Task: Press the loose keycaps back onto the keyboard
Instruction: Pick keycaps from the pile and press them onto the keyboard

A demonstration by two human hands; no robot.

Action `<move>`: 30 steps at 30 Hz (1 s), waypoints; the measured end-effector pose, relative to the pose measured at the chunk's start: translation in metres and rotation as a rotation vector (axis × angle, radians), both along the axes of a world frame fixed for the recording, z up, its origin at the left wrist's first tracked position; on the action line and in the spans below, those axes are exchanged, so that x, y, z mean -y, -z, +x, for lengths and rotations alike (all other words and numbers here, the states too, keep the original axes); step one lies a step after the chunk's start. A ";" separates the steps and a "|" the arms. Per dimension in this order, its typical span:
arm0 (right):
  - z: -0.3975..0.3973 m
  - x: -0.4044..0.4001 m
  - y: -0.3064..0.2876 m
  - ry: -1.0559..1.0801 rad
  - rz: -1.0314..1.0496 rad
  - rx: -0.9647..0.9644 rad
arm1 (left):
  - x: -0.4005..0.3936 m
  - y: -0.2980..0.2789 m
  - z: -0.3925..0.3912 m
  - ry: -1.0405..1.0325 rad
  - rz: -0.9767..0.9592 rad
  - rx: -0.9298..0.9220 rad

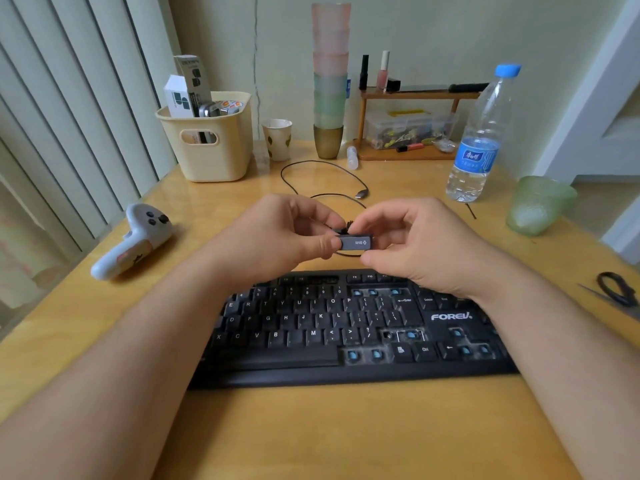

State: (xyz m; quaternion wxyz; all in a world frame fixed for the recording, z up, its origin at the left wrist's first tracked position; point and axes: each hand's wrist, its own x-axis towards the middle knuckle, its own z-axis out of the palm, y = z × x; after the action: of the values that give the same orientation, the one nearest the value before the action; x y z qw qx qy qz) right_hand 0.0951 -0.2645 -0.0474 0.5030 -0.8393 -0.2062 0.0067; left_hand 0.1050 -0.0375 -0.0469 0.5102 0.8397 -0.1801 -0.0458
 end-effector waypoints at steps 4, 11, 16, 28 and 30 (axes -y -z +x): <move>0.001 0.001 -0.001 0.030 -0.011 0.036 | 0.000 0.001 0.001 -0.020 0.012 -0.018; 0.000 -0.001 0.000 0.040 -0.038 0.053 | 0.002 0.004 0.002 -0.032 -0.128 -0.030; -0.002 -0.006 0.001 0.010 -0.052 0.074 | 0.019 0.006 -0.003 0.024 -0.474 -0.189; 0.006 0.000 0.004 0.078 0.041 0.041 | 0.010 0.001 -0.002 -0.014 -0.281 -0.184; 0.006 -0.001 0.004 0.079 0.038 0.049 | 0.013 0.003 -0.003 -0.014 -0.226 -0.163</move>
State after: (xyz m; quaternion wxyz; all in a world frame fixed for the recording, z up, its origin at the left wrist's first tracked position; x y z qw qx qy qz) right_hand 0.1010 -0.2639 -0.0519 0.5135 -0.8371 -0.1851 -0.0375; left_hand 0.1017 -0.0504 -0.0497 0.6147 0.7717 -0.1364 -0.0898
